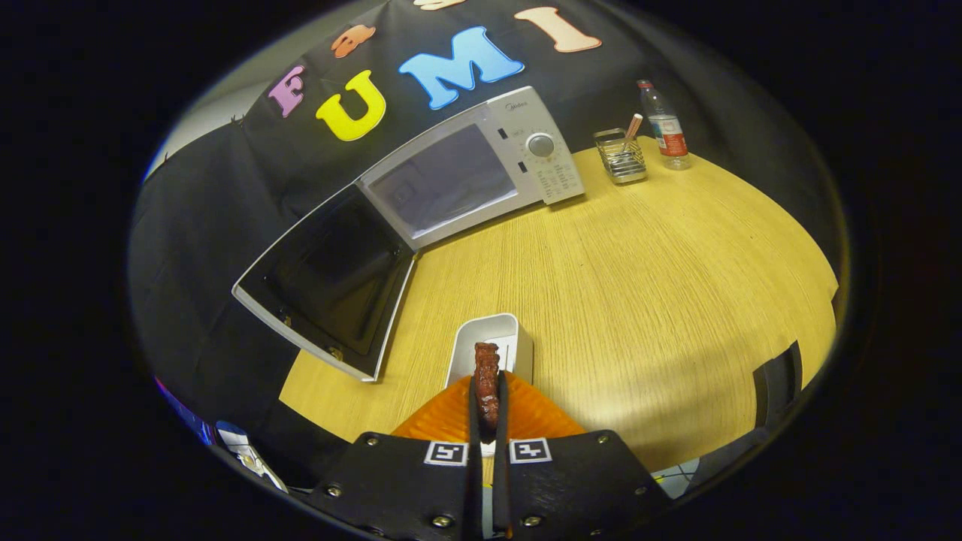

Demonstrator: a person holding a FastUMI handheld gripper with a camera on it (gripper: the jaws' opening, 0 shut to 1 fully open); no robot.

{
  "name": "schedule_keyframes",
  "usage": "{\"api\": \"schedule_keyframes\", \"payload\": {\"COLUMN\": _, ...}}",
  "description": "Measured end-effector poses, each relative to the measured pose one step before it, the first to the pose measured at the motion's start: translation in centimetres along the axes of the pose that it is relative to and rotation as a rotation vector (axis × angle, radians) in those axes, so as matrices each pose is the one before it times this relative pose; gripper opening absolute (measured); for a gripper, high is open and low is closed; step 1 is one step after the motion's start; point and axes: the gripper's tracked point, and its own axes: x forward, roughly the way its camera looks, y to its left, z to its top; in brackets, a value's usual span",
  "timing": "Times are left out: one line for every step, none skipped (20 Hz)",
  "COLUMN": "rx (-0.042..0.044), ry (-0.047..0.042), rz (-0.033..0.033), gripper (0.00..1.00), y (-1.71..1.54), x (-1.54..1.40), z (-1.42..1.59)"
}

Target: Open the microwave, put the food inside, and close the microwave door.

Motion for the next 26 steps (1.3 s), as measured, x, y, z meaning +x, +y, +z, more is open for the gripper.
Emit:
{"api": "schedule_keyframes", "payload": {"rx": -0.00112, "ry": 0.00050, "rz": -0.00431, "gripper": 0.06, "y": 0.342, "x": -0.282, "z": -0.041}}
{"api": "schedule_keyframes", "payload": {"rx": -0.00272, "ry": -0.00320, "rz": -0.00428, "gripper": 0.06, "y": 0.218, "x": -0.348, "z": 0.000}}
{"api": "schedule_keyframes", "payload": {"rx": 0.00181, "ry": -0.01361, "rz": 0.00095, "gripper": 0.06, "y": 0.289, "x": -0.372, "z": 0.411}}
{"api": "schedule_keyframes", "payload": {"rx": 0.00224, "ry": -0.02095, "rz": -0.00116, "gripper": 0.06, "y": 0.402, "x": -0.478, "z": 0.373}}
{"api": "schedule_keyframes", "payload": {"rx": -0.00230, "ry": -0.00928, "rz": -0.00189, "gripper": 0.06, "y": 0.359, "x": -0.347, "z": 0.213}}
{"api": "schedule_keyframes", "payload": {"rx": 0.00233, "ry": -0.01657, "rz": 0.00090, "gripper": 0.06, "y": 0.333, "x": -0.411, "z": 0.362}}
{"api": "schedule_keyframes", "payload": {"rx": 0.00279, "ry": -0.01772, "rz": -0.00418, "gripper": 0.06, "y": 0.339, "x": -0.387, "z": 0.501}}
{"api": "schedule_keyframes", "payload": {"rx": 0.00443, "ry": -0.01662, "rz": 0.00404, "gripper": 0.06, "y": 0.479, "x": -0.340, "z": 0.539}}
{"api": "schedule_keyframes", "payload": {"rx": 0.00958, "ry": -0.02289, "rz": -0.00184, "gripper": 0.06, "y": 0.392, "x": -0.262, "z": 0.817}}
{"api": "schedule_keyframes", "payload": {"rx": 0.00854, "ry": -0.01797, "rz": 0.00197, "gripper": 0.06, "y": 0.525, "x": -0.099, "z": 0.861}}
{"api": "schedule_keyframes", "payload": {"rx": 0.01004, "ry": -0.01573, "rz": 0.00444, "gripper": 0.06, "y": 0.544, "x": 0.048, "z": 0.804}}
{"api": "schedule_keyframes", "payload": {"rx": 0.00471, "ry": -0.01185, "rz": 0.00872, "gripper": 0.06, "y": 0.623, "x": -0.005, "z": 0.669}}
{"api": "schedule_keyframes", "payload": {"rx": -0.00182, "ry": -0.01037, "rz": 0.00947, "gripper": 0.06, "y": 0.672, "x": 0.148, "z": 0.757}}
{"api": "schedule_keyframes", "payload": {"rx": -0.00724, "ry": -0.00911, "rz": 0.00780, "gripper": 0.06, "y": 0.514, "x": 0.191, "z": 0.710}}
{"api": "schedule_keyframes", "payload": {"rx": -0.01156, "ry": -0.01203, "rz": 0.00935, "gripper": 0.06, "y": 0.589, "x": 0.439, "z": 0.924}}
{"api": "schedule_keyframes", "payload": {"rx": -0.00194, "ry": -0.01262, "rz": 0.01072, "gripper": 0.05, "y": 0.683, "x": 0.480, "z": 0.514}}
{"api": "schedule_keyframes", "payload": {"rx": -0.00135, "ry": -0.00885, "rz": 0.01058, "gripper": 0.05, "y": 0.533, "x": 0.712, "z": 0.894}}
{"api": "schedule_keyframes", "payload": {"rx": 0.00177, "ry": -0.01249, "rz": 0.01426, "gripper": 0.05, "y": 0.641, "x": 0.656, "z": 0.697}}
{"api": "schedule_keyframes", "payload": {"rx": -0.00432, "ry": -0.01006, "rz": 0.00885, "gripper": 0.05, "y": 0.494, "x": 0.744, "z": 0.652}}
{"api": "schedule_keyframes", "payload": {"rx": -0.00876, "ry": -0.00397, "rz": 0.00248, "gripper": 0.06, "y": 0.271, "x": 0.768, "z": 0.282}}
{"api": "schedule_keyframes", "payload": {"rx": -0.00968, "ry": 0.00215, "rz": 0.00238, "gripper": 0.06, "y": 0.272, "x": 0.775, "z": 0.332}}
{"api": "schedule_keyframes", "payload": {"rx": -0.00978, "ry": -0.00004, "rz": 0.00476, "gripper": 0.06, "y": 0.324, "x": 0.701, "z": 0.342}}
{"api": "schedule_keyframes", "payload": {"rx": -0.00381, "ry": -0.00217, "rz": 0.00337, "gripper": 0.06, "y": 0.253, "x": 0.796, "z": 0.403}}
{"api": "schedule_keyframes", "payload": {"rx": 0.00142, "ry": -0.00068, "rz": 0.00593, "gripper": 0.06, "y": 0.195, "x": 0.863, "z": 0.339}}
{"api": "schedule_keyframes", "payload": {"rx": 0.00548, "ry": -0.00123, "rz": 0.00747, "gripper": 0.06, "y": 0.286, "x": 0.863, "z": 0.391}}
{"api": "schedule_keyframes", "payload": {"rx": 0.00713, "ry": -0.00150, "rz": 0.00321, "gripper": 0.06, "y": 0.147, "x": 0.894, "z": 0.364}}
